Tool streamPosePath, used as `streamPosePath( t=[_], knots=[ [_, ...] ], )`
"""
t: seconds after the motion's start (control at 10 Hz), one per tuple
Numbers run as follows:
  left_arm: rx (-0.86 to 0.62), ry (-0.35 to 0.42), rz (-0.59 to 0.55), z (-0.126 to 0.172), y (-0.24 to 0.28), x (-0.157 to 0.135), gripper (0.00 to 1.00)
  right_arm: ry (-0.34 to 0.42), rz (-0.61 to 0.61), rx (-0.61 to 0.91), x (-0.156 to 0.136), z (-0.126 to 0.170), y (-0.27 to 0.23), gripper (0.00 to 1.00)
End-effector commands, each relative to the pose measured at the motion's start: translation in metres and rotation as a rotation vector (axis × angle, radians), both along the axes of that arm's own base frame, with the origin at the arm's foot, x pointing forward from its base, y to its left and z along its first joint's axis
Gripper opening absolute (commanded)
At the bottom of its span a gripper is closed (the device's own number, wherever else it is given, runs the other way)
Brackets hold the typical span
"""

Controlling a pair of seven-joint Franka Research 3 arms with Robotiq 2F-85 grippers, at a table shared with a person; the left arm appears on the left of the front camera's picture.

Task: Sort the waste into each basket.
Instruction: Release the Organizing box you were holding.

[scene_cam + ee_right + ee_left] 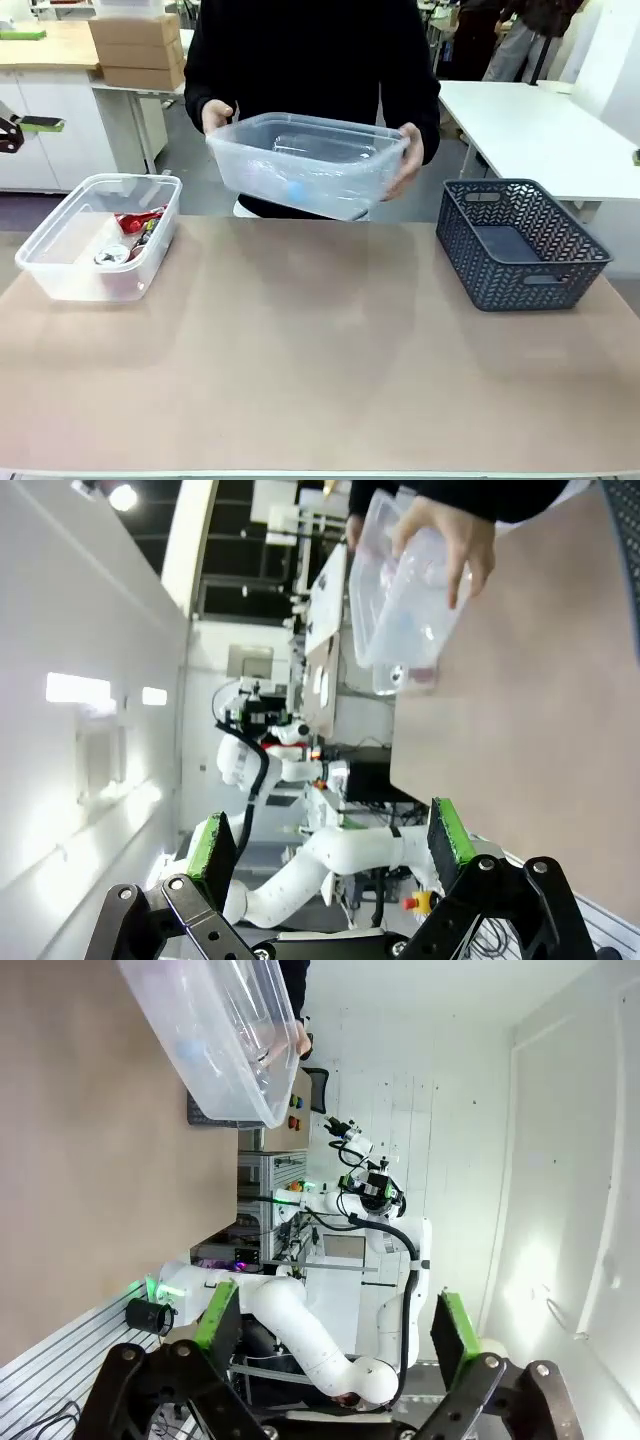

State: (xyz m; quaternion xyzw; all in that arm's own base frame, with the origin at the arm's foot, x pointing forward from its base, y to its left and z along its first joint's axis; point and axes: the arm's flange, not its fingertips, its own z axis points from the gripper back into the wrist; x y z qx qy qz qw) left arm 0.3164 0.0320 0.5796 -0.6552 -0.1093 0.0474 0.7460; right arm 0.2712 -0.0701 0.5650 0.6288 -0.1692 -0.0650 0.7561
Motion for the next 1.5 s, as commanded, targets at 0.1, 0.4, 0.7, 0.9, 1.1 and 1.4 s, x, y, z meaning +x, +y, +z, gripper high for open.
streamPosePath(
  t=[0.1,0.4,0.7,0.9,1.1,1.4],
  knots=[
    [-0.016,-0.006,-0.008,0.0115,-0.0035,0.0016,1.00,-0.038,0.022,0.014,-0.0001,0.0071,0.0036,1.00],
    [-0.016,-0.006,-0.008,0.0115,-0.0035,0.0016,1.00,-0.038,0.022,0.014,-0.0001,0.0071,0.0036,1.00],
    [-0.016,-0.006,-0.008,0.0115,-0.0035,0.0016,1.00,-0.038,0.022,0.014,-0.0001,0.0071,0.0036,1.00],
    [-0.016,-0.006,-0.008,0.0115,-0.0035,0.0016,1.00,-0.038,0.022,0.014,-0.0001,0.0071,0.0036,1.00],
    [-0.016,-0.006,-0.008,0.0115,-0.0035,0.0016,1.00,-0.038,0.022,0.014,-0.0001,0.0071,0.0036,1.00],
    [-0.016,-0.006,-0.008,0.0115,-0.0035,0.0016,1.00,-0.038,0.022,0.014,-0.0001,0.0071,0.0036,1.00]
  ],
)
